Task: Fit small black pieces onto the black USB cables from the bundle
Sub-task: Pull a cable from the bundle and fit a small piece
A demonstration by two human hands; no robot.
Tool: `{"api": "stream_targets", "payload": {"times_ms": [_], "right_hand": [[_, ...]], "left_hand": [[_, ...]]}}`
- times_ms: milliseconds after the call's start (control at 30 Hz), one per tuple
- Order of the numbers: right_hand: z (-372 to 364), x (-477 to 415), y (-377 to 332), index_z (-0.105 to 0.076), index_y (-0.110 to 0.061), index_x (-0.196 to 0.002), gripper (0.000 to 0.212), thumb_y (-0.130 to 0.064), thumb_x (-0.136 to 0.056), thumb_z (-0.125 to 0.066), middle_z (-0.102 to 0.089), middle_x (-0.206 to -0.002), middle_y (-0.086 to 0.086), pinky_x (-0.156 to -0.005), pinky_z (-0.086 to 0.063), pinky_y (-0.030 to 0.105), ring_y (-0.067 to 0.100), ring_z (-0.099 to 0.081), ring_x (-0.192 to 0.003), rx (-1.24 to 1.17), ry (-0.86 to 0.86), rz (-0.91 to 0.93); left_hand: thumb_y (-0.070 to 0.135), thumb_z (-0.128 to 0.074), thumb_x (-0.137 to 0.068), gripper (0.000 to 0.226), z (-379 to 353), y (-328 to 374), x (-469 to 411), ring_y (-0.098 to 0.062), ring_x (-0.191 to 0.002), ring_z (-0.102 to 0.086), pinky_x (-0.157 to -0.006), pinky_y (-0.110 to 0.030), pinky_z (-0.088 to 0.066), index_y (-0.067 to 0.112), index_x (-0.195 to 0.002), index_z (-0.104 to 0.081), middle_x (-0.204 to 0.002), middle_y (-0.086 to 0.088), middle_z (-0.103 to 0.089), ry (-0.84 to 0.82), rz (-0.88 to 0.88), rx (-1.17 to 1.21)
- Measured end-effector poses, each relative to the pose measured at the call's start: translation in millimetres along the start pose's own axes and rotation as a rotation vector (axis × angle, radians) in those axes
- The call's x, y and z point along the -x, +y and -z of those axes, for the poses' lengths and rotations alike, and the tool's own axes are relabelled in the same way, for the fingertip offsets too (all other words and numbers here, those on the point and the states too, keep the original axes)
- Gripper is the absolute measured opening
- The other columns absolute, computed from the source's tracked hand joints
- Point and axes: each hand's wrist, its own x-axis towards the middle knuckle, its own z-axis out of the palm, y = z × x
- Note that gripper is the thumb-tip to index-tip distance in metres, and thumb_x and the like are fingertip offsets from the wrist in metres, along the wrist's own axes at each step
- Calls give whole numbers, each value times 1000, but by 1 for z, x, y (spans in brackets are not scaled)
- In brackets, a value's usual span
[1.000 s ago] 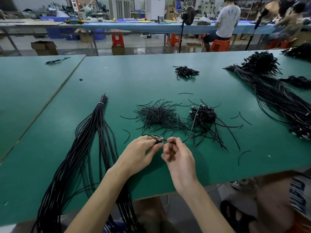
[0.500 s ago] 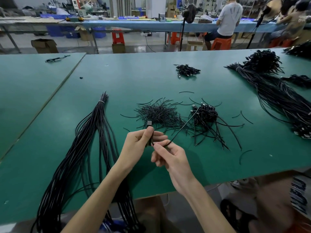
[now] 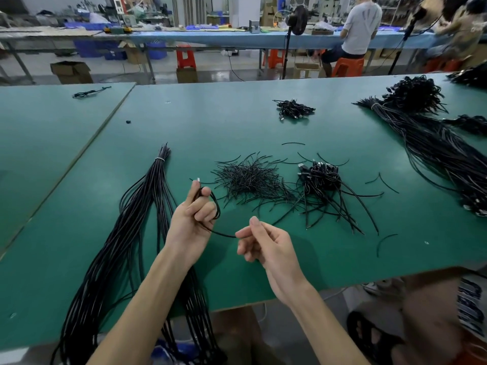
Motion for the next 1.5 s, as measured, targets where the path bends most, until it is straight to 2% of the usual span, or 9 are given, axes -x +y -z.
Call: {"api": "stream_targets", "payload": {"times_ms": [267, 400, 500, 567, 667, 800, 1033, 1300, 1500], "right_hand": [[1, -2, 8, -67, -12, -103, 24, -34, -95, -73, -64, -82, -1, -59, -44, 22, 11, -50, -64, 98, 24, 106], [-7, -3, 12, -63, -27, -114, 43, -51, -82, -78, -69, -103, -9, -65, -49, 23, 6, -58, -71, 407, -75, 86], [-13, -1, 17, -67, -25, -103, 28, -43, -85, -80, -67, -85, -17, -67, -45, 17, 1, -55, -66, 617, -120, 105], [-14, -1, 17, -70, -21, -92, 14, -34, -92, -76, -61, -69, -19, -61, -38, 15, 3, -47, -59, 630, -104, 139], [-12, -1, 14, -71, -22, -86, 18, -31, -100, -65, -56, -64, -11, -57, -35, 21, 4, -43, -59, 560, -63, 184], [-11, -3, 13, -70, -21, -97, 8, -28, -100, -67, -62, -66, -7, -63, -44, 22, 5, -54, -64, 458, -2, 161], [-9, -5, 15, -62, -30, -117, 18, -25, -100, -66, -61, -60, -3, -59, -41, 19, 6, -49, -57, 461, 11, 162], [-4, -7, 11, -62, -28, -125, 26, -18, -101, -64, -58, -59, -4, -59, -39, 16, 3, -46, -55, 445, -43, 148], [1, -12, 4, -58, -30, -130, 30, -23, -101, -63, -68, -72, -1, -60, -40, 16, 2, -47, -54, 575, -104, 103]], "left_hand": [[41, -56, -104, 37, -4, -8, 2, -8, -45, -26, -49, -19, -36, 13, -82, -64, -49, 12, -24, 45, -62, -315], [41, -58, -103, 45, -9, -11, 6, -9, -44, -29, -51, -22, -33, 18, -67, -71, -51, 7, -24, 23, -60, -407], [39, -61, -102, 42, -11, -11, 7, -8, -43, -30, -48, -20, -34, 15, -69, -70, -50, 8, -26, 29, -24, -364], [37, -61, -102, 34, -10, -8, 7, -6, -44, -32, -48, -19, -37, 13, -78, -65, -51, 10, -33, 26, 6, -297], [23, -51, -108, 30, -4, -2, 7, -2, -52, -51, -53, -16, -48, 16, -85, -68, -71, 10, -56, -7, 42, -64], [29, -51, -104, 43, -3, -2, 7, -4, -69, -69, -65, -16, -57, 18, -76, -81, -84, 6, -74, -54, 38, -62], [25, -53, -100, 31, 4, -3, 4, -10, -88, -73, -80, -21, -58, 12, -104, -81, -114, -6, -76, -133, 34, -118], [16, -61, -91, 21, 11, -6, 1, -9, -67, -64, -66, -20, -55, 13, -88, -82, -80, 3, -66, -43, 38, -106], [14, -44, -104, 16, 12, -7, -2, -8, -57, -47, -62, -22, -49, 10, -95, -57, -70, 6, -42, -89, 36, -113]]}}
